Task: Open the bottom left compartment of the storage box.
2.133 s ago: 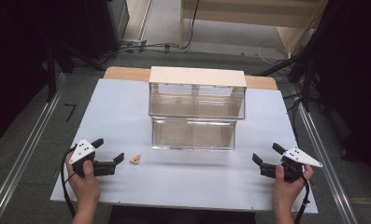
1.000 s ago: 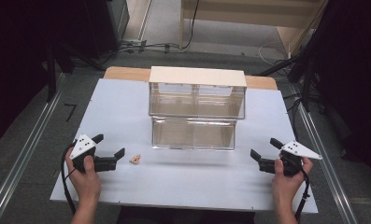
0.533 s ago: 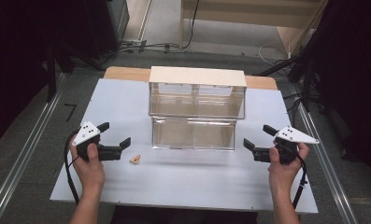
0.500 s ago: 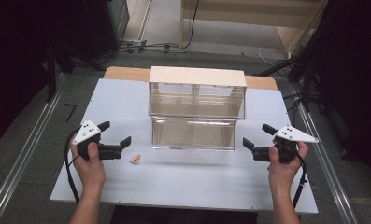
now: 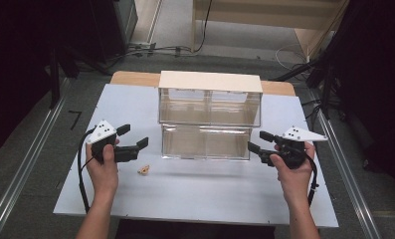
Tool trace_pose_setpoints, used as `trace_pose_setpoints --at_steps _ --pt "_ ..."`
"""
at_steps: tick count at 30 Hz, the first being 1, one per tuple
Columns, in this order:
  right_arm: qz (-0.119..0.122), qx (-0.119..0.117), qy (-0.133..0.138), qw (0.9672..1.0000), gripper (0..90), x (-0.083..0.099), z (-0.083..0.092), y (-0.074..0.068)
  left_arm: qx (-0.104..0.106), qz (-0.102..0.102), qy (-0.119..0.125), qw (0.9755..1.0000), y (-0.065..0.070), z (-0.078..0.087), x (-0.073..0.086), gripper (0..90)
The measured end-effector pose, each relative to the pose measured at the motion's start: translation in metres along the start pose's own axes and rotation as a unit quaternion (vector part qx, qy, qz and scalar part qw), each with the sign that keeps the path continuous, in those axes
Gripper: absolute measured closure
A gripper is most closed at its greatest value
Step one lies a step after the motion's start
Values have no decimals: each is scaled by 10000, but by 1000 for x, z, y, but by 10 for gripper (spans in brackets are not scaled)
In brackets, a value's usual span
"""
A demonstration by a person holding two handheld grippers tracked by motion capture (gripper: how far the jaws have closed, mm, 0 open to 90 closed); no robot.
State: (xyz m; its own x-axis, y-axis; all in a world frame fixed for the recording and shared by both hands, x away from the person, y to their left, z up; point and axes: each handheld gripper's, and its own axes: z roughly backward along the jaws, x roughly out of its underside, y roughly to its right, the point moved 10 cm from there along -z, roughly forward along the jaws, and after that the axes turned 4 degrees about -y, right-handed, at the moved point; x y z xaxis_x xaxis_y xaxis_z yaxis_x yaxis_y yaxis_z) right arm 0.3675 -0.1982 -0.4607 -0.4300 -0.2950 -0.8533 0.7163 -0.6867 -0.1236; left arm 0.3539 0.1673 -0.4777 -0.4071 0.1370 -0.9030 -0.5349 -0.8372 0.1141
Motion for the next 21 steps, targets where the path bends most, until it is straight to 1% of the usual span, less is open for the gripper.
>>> trace_pose_setpoints --at_steps 1,2,3,4,5,7,8,9,10,11,12,13,14,15,16,17,18,19,21 --pt "19 -46 -67 10000 408 1 -1 -3 33 -25 -44 10000 2 -1 1 183" --pt "55 -64 -109 9999 450 2 -2 -5 79 -51 -145 9999 6 -4 4 198" --pt "55 -64 -109 9999 450 2 -2 -5 79 -51 -145 9999 6 -4 4 222" --pt "74 -67 -168 9998 492 4 -3 -7 73 -74 -233 9997 7 -5 6 222" --pt "79 -99 -298 9995 567 8 -5 -10 125 -76 -326 9994 9 -7 9 285" --pt "89 -145 -450 9988 638 14 -7 -12 215 -67 -500 9985 13 -10 15 287" --pt "89 -145 -450 9988 638 14 -7 -12 199 -58 -571 9982 14 -12 18 287" --pt "116 -166 -610 9979 701 20 -8 -14 210 -82 -683 9974 15 -13 22 301" --pt "174 -187 -703 9972 729 23 -8 -14 279 -72 -822 9962 18 -15 26 325" --pt "203 -192 -741 9969 753 24 -8 -15 279 -72 -822 9962 18 -15 26 359" --pt "203 -192 -741 9969 753 24 -8 -15 335 -64 -860 9957 20 -16 27 359" --pt "248 -210 -833 9960 789 27 -6 -14 494 -60 -926 9945 24 -17 29 379" --pt "277 -204 -877 9956 797 28 -5 -13 494 -60 -926 9945 24 -17 29 379" --pt "281 -212 -935 9950 801 30 -5 -13 791 43 -935 9925 29 -16 29 380" --pt "299 -223 -1024 9940 806 33 -4 -11 791 43 -935 9925 29 -16 29 424" --pt "324 -221 -1080 9934 816 35 -4 -10 856 76 -904 9922 30 -16 28 505" --pt "335 -209 -1130 9928 822 38 -3 -9 785 107 -925 9926 28 -15 28 543" --pt "331 -202 -1193 9921 833 40 -2 -8 759 88 -952 9925 28 -15 29 591" --pt "339 -208 -1232 9916 844 43 0 -6 762 71 -973 9923 28 -15 30 677"
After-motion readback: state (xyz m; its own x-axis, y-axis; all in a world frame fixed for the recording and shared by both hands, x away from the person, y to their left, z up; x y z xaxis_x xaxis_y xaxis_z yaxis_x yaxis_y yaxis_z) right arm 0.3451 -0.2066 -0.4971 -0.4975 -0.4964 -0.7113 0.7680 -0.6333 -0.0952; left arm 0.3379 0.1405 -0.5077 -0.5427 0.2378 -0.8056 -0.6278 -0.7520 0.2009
